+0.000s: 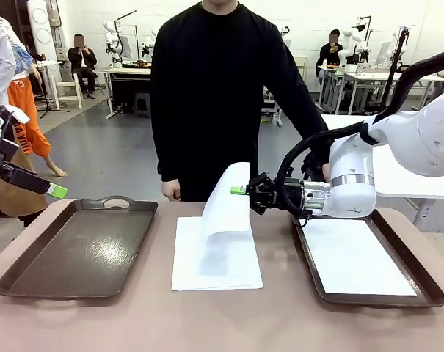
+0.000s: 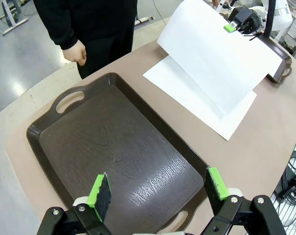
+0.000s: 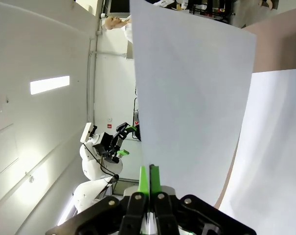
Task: Sort the A4 documents.
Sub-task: Receive the A4 Paper.
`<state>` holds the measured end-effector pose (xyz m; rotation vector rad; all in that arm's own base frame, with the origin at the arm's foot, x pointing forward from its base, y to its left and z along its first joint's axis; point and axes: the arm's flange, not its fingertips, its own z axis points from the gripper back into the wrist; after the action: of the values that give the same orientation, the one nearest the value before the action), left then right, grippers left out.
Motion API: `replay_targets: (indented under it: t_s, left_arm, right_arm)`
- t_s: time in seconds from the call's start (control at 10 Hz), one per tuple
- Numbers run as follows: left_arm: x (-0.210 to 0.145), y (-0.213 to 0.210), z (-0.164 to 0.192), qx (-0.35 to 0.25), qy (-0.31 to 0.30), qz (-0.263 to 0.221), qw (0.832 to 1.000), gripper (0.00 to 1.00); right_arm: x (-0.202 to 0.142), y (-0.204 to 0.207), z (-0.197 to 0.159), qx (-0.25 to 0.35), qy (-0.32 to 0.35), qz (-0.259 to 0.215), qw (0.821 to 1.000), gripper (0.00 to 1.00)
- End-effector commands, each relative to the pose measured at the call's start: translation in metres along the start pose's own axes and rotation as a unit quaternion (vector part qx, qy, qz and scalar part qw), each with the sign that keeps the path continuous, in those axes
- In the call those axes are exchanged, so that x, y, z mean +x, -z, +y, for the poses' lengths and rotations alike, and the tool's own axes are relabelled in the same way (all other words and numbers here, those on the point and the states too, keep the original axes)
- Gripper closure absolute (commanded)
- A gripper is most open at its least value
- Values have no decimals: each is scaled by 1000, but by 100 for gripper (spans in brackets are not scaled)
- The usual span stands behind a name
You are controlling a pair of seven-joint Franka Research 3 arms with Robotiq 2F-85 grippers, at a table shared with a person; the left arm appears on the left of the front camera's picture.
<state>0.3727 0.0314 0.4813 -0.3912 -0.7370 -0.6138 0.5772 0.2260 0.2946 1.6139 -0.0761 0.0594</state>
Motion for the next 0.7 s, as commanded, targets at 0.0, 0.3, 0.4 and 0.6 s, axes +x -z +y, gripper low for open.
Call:
replay_targets:
  t_s: [0.0, 0.3, 0.4, 0.6]
  left_arm:
    - [-2, 2, 3, -5, 7, -4, 1000, 0]
    - [-2, 2, 3, -5, 7, -4, 1000, 0]
    - [-2, 2, 3, -5, 7, -4, 1000, 0]
    - [-2, 2, 3, -5, 7, -4, 1000, 0]
  right_arm:
    - [0, 1, -1, -4, 1, -3, 1000, 100]
    - [0, 1, -1, -4, 1, -3, 1000, 100]
    - [0, 1, -1, -4, 1, -3, 1000, 100]
    - [0, 1, -1, -4, 1, -3, 1000, 100]
